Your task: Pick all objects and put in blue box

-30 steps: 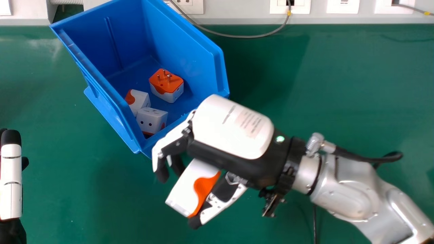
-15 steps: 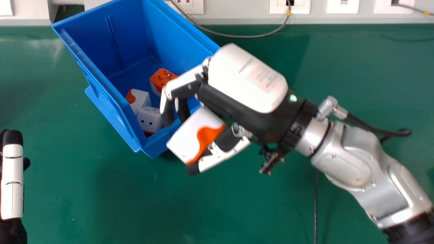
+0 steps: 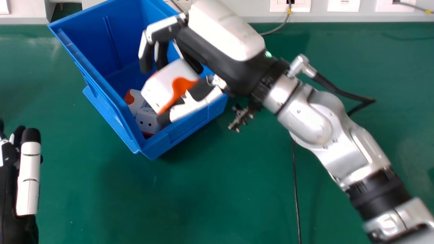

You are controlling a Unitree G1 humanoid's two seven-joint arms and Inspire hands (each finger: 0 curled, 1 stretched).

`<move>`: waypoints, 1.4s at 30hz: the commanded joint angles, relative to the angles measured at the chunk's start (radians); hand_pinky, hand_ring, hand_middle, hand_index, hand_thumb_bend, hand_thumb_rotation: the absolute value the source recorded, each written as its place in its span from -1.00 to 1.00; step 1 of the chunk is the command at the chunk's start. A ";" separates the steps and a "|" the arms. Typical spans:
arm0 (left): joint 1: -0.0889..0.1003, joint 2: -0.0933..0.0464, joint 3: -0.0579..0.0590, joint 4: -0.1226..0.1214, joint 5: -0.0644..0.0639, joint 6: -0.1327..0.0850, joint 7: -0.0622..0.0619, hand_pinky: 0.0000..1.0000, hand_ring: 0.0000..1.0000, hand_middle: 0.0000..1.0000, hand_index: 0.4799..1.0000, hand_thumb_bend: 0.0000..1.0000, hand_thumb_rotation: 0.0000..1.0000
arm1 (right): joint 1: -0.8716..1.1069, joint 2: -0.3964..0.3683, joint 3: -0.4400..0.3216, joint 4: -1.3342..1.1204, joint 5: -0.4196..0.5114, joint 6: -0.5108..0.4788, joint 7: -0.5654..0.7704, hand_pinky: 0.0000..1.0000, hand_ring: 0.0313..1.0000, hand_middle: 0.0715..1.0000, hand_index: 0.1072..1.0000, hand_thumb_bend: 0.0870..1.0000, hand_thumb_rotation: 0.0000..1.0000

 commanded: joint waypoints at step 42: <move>0.065 0.022 -0.161 -0.047 0.173 -0.111 0.000 0.86 0.94 0.96 1.00 0.26 1.00 | -0.627 0.308 0.213 0.865 -0.180 0.263 -0.379 -0.75 -0.69 -0.61 -0.19 -0.12 -0.69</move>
